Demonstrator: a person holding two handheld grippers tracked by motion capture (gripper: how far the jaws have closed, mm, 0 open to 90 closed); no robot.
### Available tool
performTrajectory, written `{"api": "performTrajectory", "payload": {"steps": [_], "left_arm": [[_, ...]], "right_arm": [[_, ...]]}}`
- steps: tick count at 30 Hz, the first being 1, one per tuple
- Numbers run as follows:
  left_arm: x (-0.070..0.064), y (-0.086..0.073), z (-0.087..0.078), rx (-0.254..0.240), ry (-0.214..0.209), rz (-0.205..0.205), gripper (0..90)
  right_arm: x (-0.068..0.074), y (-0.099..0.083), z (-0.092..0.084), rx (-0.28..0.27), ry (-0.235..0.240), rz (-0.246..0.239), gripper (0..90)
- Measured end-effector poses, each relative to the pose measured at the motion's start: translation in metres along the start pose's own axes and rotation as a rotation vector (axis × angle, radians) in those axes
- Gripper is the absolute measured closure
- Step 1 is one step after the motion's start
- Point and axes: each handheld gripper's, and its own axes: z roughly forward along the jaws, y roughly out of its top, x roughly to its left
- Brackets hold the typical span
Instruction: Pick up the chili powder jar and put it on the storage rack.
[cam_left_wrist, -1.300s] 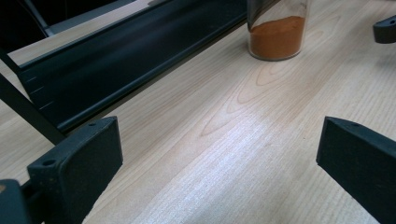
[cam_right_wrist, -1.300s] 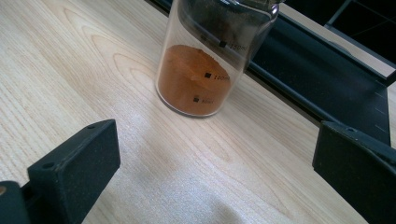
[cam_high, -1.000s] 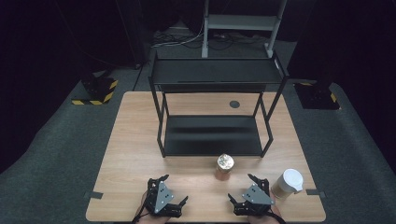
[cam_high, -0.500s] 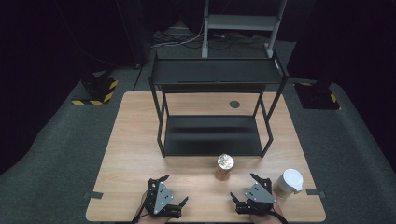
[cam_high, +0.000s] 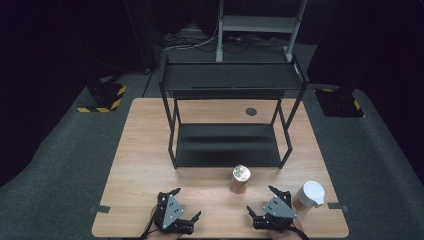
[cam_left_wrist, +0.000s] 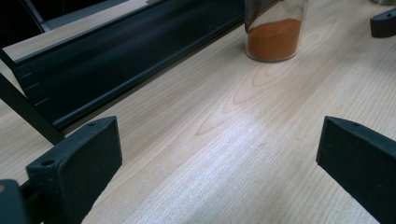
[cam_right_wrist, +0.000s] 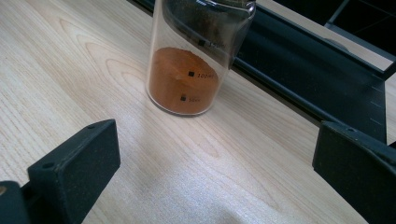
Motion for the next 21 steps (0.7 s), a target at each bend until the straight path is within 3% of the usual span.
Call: {"api": "performTrajectory", "payload": {"steps": [4, 11, 19, 21], "left_arm": [[-0.001, 0.005, -0.002, -0.015, -0.009, -0.036, 0.3], [-0.005, 0.010, -0.002, -0.055, -0.035, -0.039, 0.3], [-0.007, 0.018, 0.006, -0.067, -0.072, -0.011, 0.3], [-0.007, 0.019, 0.009, -0.088, -0.083, -0.042, 0.3]], "right_arm": [[0.000, 0.000, 0.000, -0.002, 0.000, 0.006, 0.0], [0.000, -0.001, -0.001, -0.003, -0.001, 0.008, 0.0], [0.000, -0.002, -0.001, -0.010, -0.003, 0.010, 0.0], [0.000, -0.002, -0.001, -0.009, -0.004, 0.008, 0.0]]}}
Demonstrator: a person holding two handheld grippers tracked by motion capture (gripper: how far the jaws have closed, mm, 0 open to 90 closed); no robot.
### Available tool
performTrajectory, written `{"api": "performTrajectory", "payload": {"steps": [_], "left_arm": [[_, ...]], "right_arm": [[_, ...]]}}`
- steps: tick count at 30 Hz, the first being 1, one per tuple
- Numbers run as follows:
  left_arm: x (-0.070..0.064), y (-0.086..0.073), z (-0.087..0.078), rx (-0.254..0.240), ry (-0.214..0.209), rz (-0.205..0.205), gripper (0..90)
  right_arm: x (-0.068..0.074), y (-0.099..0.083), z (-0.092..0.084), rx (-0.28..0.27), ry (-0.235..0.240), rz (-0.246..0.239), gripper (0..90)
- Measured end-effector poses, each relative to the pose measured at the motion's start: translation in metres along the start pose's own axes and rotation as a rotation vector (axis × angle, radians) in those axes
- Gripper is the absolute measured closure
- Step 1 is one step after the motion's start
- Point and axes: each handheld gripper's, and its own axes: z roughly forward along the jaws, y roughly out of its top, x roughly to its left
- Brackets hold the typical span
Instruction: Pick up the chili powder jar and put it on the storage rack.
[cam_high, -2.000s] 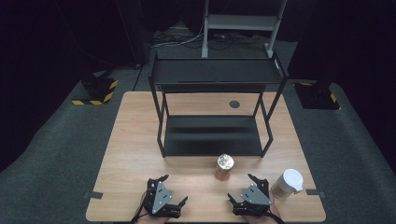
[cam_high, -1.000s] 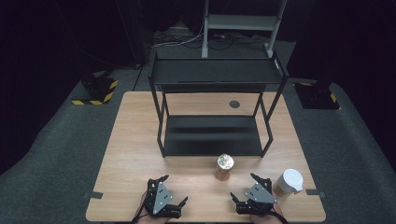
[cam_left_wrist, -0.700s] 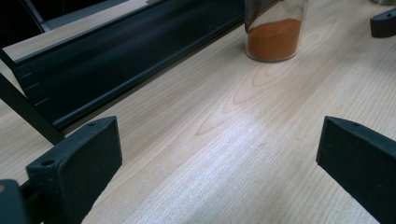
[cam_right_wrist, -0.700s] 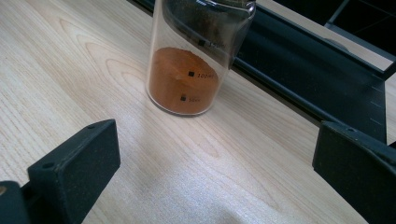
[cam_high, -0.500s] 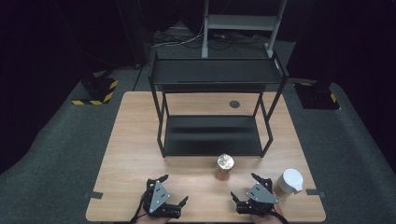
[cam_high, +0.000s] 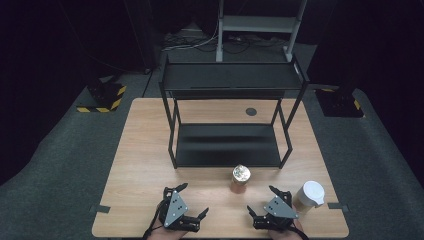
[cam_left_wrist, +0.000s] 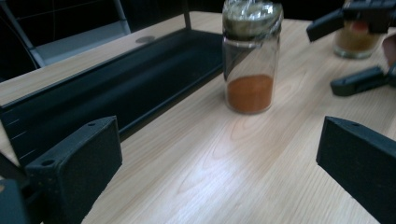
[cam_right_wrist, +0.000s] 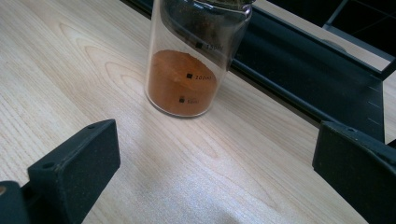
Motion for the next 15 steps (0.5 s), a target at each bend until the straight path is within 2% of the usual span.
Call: {"api": "performTrajectory", "payload": {"steps": [5, 9, 15], "left_arm": [[0.000, 0.003, 0.006, 0.000, -0.012, 0.004, 0.3], [-0.002, 0.004, 0.011, -0.009, -0.023, -0.013, 0.3], [-0.005, 0.008, 0.020, -0.021, -0.039, -0.001, 0.3]], "right_arm": [[0.000, 0.000, 0.000, -0.001, 0.001, -0.004, 0.0], [0.001, 0.000, 0.000, -0.001, 0.002, -0.010, 0.0], [0.001, 0.000, 0.000, 0.001, 0.002, -0.013, 0.0]]}}
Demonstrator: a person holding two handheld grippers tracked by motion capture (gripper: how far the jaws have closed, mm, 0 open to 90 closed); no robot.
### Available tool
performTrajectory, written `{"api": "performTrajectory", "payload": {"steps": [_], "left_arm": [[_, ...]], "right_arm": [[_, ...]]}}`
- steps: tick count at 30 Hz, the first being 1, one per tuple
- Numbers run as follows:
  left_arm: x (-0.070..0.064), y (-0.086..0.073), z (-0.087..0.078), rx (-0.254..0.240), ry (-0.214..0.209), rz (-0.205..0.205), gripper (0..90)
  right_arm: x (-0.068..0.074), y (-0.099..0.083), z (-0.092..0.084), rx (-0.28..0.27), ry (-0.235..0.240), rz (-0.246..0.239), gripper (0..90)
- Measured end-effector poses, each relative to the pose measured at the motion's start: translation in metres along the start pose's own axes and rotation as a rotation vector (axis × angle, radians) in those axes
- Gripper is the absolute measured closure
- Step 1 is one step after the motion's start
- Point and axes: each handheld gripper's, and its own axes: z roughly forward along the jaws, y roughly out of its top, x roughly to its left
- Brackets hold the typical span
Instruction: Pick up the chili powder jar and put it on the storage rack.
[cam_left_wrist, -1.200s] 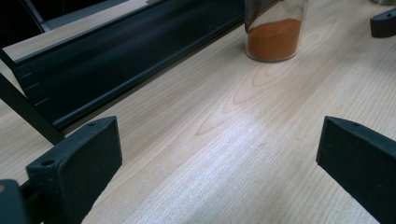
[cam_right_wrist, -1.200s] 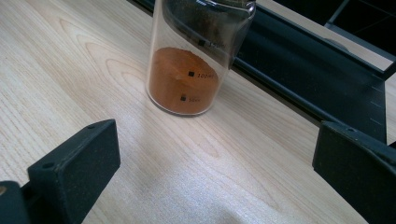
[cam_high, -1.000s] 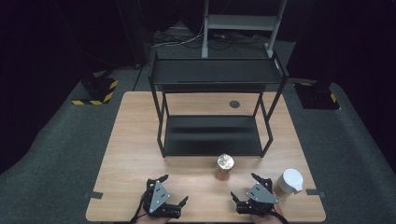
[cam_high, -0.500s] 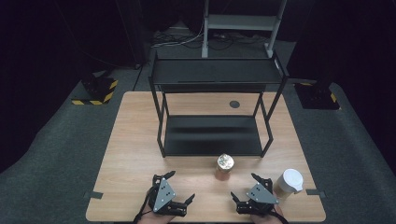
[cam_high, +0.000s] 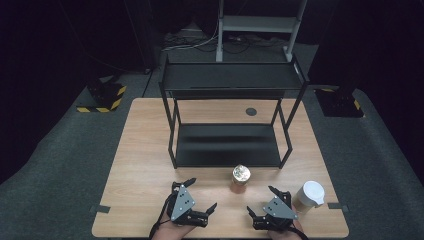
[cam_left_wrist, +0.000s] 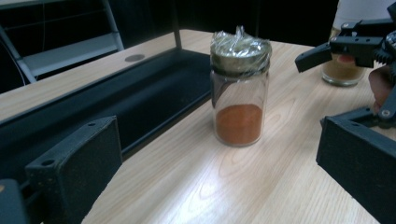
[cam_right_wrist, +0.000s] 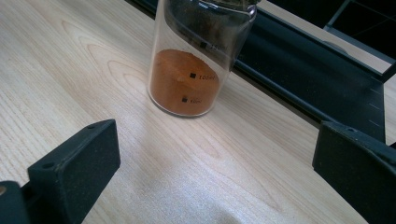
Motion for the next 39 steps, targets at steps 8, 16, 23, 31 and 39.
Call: {"api": "performTrajectory", "payload": {"steps": [8, 16, 23, 31, 39], "left_arm": [[-0.006, 0.006, 0.017, -0.009, -0.030, 0.010, 0.3], [-0.009, 0.007, 0.027, -0.011, -0.044, 0.003, 0.3], [-0.012, 0.006, 0.036, -0.013, -0.056, -0.003, 0.3], [-0.016, 0.006, 0.051, -0.006, -0.071, -0.020, 0.3], [-0.020, 0.005, 0.065, 0.002, -0.098, -0.015, 0.3]], "right_arm": [[0.000, 0.000, 0.000, -0.001, 0.001, 0.002, 0.0], [0.000, 0.000, 0.000, 0.001, -0.001, 0.000, 0.0], [0.000, 0.000, 0.000, -0.002, 0.000, 0.001, 0.0], [0.000, 0.000, 0.000, -0.003, 0.001, 0.002, 0.0], [0.000, 0.000, -0.001, -0.002, 0.005, 0.000, 0.0]]}}
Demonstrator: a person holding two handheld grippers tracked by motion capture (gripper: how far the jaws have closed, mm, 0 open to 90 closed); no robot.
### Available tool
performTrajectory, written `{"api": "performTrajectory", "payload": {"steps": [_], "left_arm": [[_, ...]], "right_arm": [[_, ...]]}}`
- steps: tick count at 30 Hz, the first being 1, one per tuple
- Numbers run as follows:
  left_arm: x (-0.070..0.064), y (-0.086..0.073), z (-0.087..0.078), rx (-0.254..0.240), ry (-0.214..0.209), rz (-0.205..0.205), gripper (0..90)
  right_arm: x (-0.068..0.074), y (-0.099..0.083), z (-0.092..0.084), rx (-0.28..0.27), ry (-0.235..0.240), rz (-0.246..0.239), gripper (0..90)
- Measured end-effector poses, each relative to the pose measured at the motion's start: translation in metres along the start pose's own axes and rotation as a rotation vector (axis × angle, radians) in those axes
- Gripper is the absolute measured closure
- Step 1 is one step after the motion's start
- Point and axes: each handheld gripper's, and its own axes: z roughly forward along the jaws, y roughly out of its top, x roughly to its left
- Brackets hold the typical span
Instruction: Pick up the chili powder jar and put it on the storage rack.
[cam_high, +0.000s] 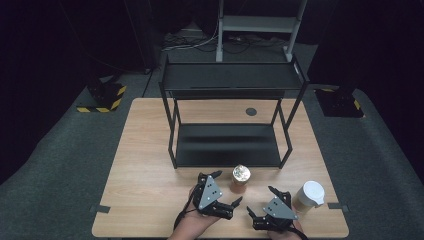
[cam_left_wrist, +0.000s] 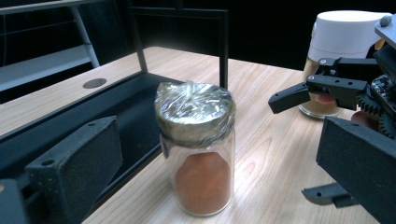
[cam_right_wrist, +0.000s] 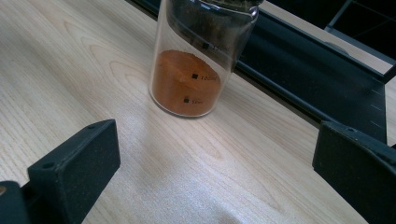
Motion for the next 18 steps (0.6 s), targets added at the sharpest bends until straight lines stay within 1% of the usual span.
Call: {"api": "performTrajectory", "payload": {"steps": [2, 7, 8, 10, 12, 18], "left_arm": [[0.000, 0.000, 0.005, 0.001, -0.007, 0.000, 0.3], [-0.001, -0.002, 0.012, -0.001, -0.007, -0.002, 0.3], [0.000, -0.002, 0.016, 0.000, -0.005, -0.002, 0.3], [0.001, -0.003, 0.018, 0.002, -0.002, -0.002, 0.3], [0.003, -0.004, 0.023, 0.006, 0.001, -0.017, 0.3], [0.007, -0.006, 0.030, 0.010, 0.004, -0.021, 0.3]], "right_arm": [[0.000, 0.000, 0.000, 0.000, 0.001, -0.001, 0.0], [-0.001, 0.000, 0.000, -0.001, 0.004, 0.000, 0.0], [-0.001, -0.001, 0.000, -0.003, 0.004, 0.001, 0.0], [-0.001, -0.001, 0.000, -0.003, 0.004, 0.002, 0.0], [-0.001, -0.001, 0.000, -0.003, 0.004, 0.001, 0.0], [-0.002, -0.001, 0.000, -0.005, 0.007, 0.002, 0.0]]}}
